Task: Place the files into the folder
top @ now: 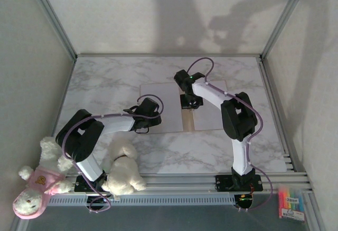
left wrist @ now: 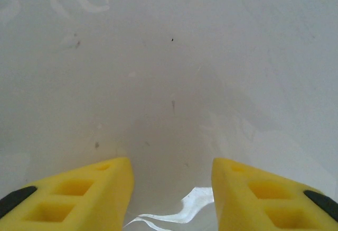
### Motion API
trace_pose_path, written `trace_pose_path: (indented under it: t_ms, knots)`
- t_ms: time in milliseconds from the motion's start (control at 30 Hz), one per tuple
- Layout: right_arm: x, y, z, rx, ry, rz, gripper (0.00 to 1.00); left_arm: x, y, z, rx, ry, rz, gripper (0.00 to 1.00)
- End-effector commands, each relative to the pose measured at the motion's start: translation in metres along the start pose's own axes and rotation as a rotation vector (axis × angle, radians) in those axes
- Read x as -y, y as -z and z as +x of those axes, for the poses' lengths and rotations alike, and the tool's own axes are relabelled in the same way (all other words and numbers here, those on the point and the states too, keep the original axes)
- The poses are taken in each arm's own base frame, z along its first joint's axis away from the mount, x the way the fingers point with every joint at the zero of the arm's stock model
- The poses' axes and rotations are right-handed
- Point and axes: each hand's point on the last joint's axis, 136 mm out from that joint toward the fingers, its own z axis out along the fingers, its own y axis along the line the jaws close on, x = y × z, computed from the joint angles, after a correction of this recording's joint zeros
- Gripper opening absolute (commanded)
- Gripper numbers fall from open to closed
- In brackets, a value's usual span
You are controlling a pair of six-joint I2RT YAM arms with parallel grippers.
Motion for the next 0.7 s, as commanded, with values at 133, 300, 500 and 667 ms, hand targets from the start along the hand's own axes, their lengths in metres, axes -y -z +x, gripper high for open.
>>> trace_pose_path:
  t_ms: [133,300,500,667]
  knots:
    - [0.010,-0.021,0.015,-0.065,0.037,0.089,0.00,-0.046,-0.017,0.049,-0.173,0.009,-0.142,0.46]
    - [0.008,-0.026,0.017,-0.072,0.045,0.093,0.00,-0.044,-0.016,0.048,-0.172,0.012,-0.135,0.46]
    - [0.011,-0.032,0.019,-0.072,0.052,0.115,0.00,-0.041,-0.015,0.047,-0.170,0.019,-0.122,0.46]
    - [0.013,-0.036,0.021,-0.078,0.056,0.135,0.00,-0.038,-0.015,0.046,-0.168,0.021,-0.114,0.46]
